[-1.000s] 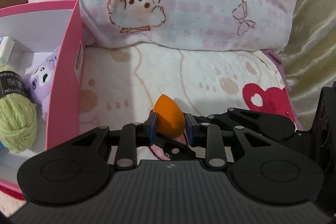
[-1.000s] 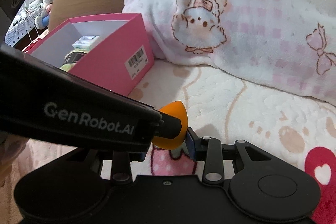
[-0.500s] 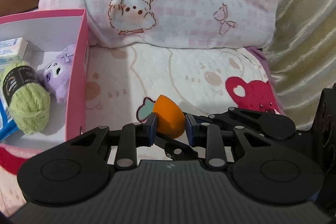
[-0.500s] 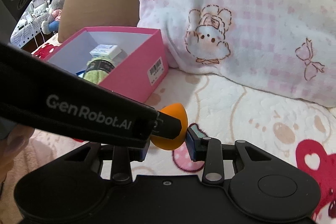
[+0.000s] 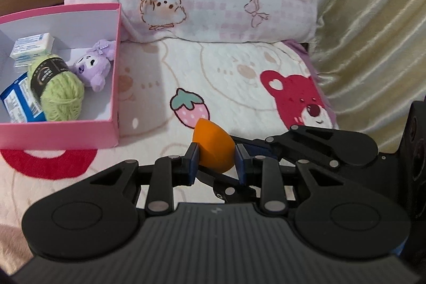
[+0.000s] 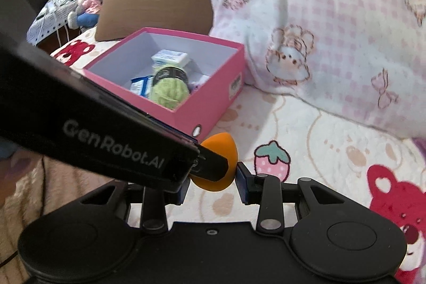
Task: Organize objects
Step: 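Lift the sponge with the left gripper and carry it to the pink box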
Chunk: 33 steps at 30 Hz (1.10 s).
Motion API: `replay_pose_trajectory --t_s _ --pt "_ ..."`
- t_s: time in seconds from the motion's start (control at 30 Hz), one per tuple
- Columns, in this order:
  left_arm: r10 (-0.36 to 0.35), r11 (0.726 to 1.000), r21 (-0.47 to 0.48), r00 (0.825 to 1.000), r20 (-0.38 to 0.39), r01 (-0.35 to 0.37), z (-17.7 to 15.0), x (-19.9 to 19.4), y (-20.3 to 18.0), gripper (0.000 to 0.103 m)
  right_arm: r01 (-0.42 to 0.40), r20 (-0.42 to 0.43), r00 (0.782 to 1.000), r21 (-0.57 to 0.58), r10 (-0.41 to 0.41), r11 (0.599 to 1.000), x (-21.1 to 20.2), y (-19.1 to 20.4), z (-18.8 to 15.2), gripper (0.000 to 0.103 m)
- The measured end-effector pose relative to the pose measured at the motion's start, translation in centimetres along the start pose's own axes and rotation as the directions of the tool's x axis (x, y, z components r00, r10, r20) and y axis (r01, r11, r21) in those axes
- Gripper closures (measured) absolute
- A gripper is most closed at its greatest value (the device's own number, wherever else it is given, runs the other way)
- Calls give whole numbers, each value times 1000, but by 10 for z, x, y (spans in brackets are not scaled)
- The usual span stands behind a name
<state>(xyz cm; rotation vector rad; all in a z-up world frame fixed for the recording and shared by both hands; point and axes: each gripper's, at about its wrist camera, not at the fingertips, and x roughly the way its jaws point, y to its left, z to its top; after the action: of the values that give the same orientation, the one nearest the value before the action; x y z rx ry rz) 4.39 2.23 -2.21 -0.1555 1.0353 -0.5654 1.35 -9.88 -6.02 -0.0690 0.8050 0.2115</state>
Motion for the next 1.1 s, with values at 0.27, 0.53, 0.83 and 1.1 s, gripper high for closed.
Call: replay_pose_trajectory --t_s 0.27,0.53,0.83,1.1 --pt "-35 999 0 997 70 35 -14 -43 6 76 32 14 999 -114 -31 993 -30 33 19 62" --pt "-6 1000 -7 989 151 7 -10 -73 15 76 54 61 997 -192 -43 980 -37 53 41 62" --pt "53 997 -67 968 246 -37 22 -96 44 76 14 140 990 -188 13 982 -24 54 85 62" --pt "124 989 -114 956 267 -96 57 -76 81 74 -28 128 991 -146 47 989 23 44 129 62"
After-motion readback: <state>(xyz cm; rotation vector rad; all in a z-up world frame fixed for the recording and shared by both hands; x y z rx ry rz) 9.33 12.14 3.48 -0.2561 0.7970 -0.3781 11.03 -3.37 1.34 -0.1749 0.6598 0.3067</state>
